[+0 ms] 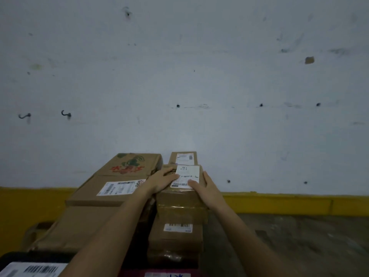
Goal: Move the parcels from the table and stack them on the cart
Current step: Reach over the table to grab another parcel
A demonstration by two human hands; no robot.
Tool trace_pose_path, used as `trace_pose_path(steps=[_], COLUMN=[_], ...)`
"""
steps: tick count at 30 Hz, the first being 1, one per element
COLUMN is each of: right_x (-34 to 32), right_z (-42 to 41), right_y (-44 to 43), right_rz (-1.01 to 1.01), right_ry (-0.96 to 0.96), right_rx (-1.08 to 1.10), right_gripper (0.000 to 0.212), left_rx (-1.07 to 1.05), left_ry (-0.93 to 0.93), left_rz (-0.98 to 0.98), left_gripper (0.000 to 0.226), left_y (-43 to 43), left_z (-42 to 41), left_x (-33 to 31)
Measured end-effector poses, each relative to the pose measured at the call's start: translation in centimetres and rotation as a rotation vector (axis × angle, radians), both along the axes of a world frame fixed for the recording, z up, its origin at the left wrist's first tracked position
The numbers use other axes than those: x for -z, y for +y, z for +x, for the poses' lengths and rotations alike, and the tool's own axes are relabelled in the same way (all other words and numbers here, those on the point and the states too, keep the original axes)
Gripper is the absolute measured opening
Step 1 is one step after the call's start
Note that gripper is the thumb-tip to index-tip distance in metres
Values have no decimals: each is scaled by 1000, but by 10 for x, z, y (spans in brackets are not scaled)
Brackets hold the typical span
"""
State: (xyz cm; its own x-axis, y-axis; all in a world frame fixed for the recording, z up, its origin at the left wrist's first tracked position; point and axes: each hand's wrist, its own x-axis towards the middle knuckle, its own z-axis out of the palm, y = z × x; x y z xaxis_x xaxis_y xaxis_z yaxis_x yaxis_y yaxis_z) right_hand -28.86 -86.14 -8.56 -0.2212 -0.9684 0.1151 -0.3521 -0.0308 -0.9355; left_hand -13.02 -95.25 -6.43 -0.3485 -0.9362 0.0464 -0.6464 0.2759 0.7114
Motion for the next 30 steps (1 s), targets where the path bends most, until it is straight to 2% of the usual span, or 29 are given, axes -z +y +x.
trace_pose_path(steps=[6, 15, 21, 26, 30], right_x=[-2, 3, 2, 3, 4], right_z=[2, 6, 11, 0, -25], right_y=[-7, -10, -11, 2, 27], right_rz=[-4, 0, 1, -12, -73], right_ry=[-36, -73, -83, -27, 191], right_rx=[9, 74, 111, 144, 190], right_gripper=[70, 78, 79, 81, 79], left_rx=[25, 26, 54, 13, -72], left_ry=[-17, -57, -305, -292, -208], left_rz=[-26, -29, -203, -249, -435], left_gripper=[51, 54, 47, 45, 44], left_y=[-11, -11, -9, -14, 5], left_z=[0, 1, -1, -1, -13], left_x=[2, 0, -16, -15, -20])
